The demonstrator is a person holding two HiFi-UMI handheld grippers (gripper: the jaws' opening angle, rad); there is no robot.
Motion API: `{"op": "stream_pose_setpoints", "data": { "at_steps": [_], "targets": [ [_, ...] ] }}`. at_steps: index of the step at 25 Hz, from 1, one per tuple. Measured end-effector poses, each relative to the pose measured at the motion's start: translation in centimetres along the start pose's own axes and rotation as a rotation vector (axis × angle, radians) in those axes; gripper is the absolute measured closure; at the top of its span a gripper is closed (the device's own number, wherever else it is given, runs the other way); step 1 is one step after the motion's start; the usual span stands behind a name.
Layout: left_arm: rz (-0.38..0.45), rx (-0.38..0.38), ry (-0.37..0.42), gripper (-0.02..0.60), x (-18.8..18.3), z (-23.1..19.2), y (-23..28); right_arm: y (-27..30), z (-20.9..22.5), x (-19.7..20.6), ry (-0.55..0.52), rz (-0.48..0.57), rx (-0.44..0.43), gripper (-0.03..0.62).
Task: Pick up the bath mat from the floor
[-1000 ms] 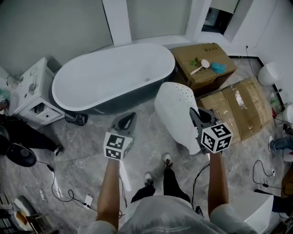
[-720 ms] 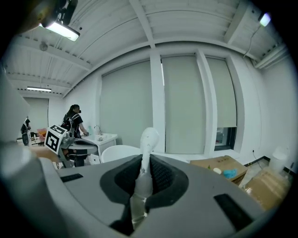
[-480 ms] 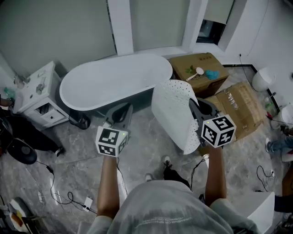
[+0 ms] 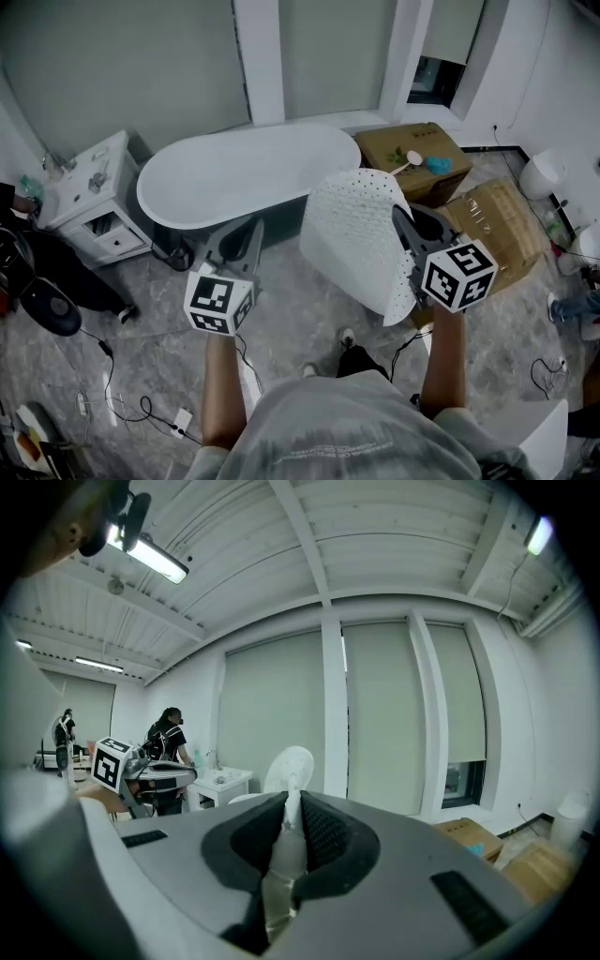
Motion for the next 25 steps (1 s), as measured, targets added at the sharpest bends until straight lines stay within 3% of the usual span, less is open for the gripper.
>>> {"op": "stream_pose_setpoints", "data": {
  "at_steps": [6, 25],
  "targets": [
    [0.012, -0.027, 0.005, 0.562, -0.8, -0.9, -0.4, -0.1, -1.7, -0.7, -0.043, -0.001, -0.031, 0.557],
    [-0.056, 0.019, 0.042, 0.563, 1.3, -0.9, -0.1, 0.8, -3.5, 1.5, -0.054, -0.047, -0.062, 0.557]
  ]
}}
Point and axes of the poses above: the fingertips, and each gripper's own axes: y forward along the fingers, z to its right, x out of its underside, the point moved 1 cm from there along -y, backward along the fingers, and after that the axes turned 15 degrees about z, right-handed, at the moved point
